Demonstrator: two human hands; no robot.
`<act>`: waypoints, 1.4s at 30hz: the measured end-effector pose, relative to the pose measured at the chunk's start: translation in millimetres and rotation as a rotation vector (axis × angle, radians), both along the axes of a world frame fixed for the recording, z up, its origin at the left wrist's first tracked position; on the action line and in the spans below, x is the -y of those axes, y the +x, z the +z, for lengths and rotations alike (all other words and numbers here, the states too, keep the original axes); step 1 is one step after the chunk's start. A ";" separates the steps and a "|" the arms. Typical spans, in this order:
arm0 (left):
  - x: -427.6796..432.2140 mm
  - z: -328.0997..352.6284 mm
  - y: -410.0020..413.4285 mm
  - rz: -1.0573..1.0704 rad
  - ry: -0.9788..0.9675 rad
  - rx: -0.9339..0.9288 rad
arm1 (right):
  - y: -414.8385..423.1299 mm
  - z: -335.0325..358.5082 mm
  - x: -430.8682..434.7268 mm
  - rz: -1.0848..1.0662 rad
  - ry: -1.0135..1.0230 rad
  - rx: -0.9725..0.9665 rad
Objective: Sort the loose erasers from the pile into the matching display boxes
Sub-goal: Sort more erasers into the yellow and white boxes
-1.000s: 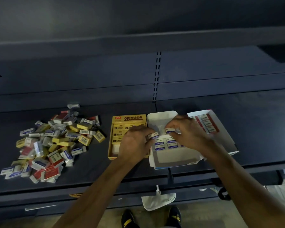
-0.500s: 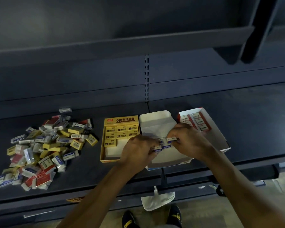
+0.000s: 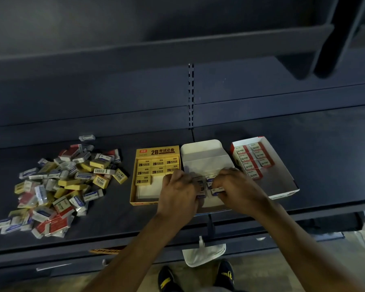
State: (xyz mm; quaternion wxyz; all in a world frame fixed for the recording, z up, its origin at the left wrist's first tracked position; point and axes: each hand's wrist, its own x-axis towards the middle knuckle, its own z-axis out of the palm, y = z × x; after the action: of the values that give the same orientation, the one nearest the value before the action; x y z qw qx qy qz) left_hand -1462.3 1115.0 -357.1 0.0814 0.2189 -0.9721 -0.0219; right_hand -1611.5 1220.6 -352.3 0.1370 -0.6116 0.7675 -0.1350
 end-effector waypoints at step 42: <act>6.5 1.4 29.4 0.108 0.215 -0.242 | 33.5 2.8 15.7 -0.038 -0.210 -0.097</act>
State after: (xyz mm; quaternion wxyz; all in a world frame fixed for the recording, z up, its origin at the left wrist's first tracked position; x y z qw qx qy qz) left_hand -1432.9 1108.6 -355.7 0.1751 0.2740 -0.9340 -0.1477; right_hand -1578.1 1204.9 -349.6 0.0323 -0.6135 0.7663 -0.1878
